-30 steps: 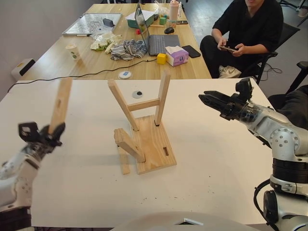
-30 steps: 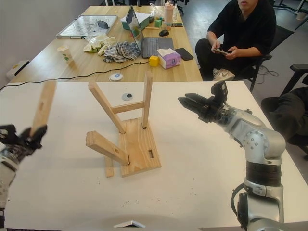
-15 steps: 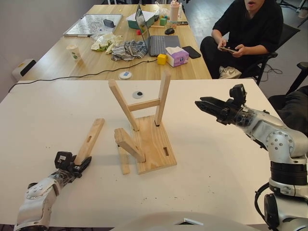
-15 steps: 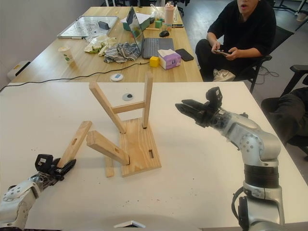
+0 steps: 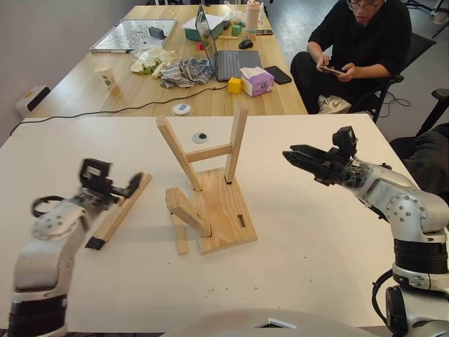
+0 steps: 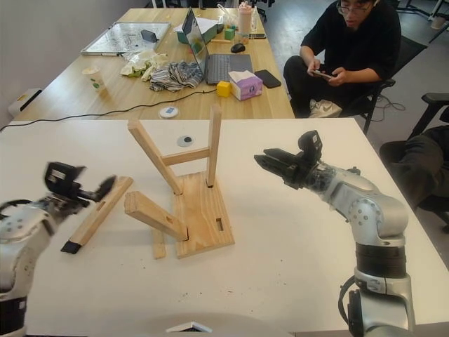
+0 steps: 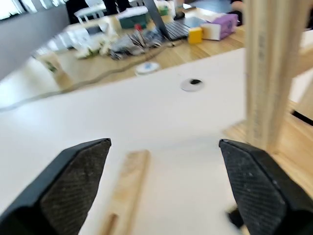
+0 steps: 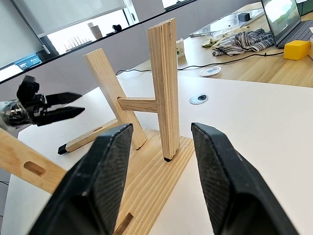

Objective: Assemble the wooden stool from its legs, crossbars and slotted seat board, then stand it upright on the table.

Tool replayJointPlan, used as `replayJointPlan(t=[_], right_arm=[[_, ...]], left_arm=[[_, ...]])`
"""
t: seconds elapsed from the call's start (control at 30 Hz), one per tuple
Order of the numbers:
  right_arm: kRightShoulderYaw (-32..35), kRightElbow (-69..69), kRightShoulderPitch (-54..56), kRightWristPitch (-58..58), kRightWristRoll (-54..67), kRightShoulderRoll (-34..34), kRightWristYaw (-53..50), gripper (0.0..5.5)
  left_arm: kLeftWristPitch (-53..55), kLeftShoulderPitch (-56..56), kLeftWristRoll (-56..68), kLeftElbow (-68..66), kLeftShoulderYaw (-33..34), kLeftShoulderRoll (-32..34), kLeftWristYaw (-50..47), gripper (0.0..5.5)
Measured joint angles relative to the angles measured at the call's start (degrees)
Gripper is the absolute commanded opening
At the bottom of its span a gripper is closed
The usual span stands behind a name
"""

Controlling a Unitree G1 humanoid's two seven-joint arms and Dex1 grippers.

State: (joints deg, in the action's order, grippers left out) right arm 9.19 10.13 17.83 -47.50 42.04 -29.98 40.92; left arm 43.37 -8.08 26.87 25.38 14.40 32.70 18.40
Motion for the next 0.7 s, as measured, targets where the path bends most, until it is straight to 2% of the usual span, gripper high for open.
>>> replayJointPlan(t=[0.1, 0.27, 0.5, 0.7], right_arm=[[-0.4, 0.0, -0.3, 0.5, -0.6, 0.0, 0.0, 2.18], [-0.6, 0.0, -0.3, 0.6, -1.1, 0.0, 0.1, 2.18], [-1.0, 0.0, -0.5, 0.6, -1.4, 0.0, 0.2, 2.18], [-1.2, 0.4, -1.4, 0.6, -1.5, 0.0, 0.3, 2.18]], left_arm=[[16.5, -2.6, 10.1, 5.5, -0.8, -9.5, -5.6, 4.07], [24.3, -2.6, 10.8, 9.0, -3.4, -11.6, -10.1, 4.07], [21.8, -5.3, 1.9, 9.1, -11.3, -10.0, -13.0, 4.07], [18.9, -6.7, -1.7, 9.0, -10.8, -11.3, -14.6, 4.07]])
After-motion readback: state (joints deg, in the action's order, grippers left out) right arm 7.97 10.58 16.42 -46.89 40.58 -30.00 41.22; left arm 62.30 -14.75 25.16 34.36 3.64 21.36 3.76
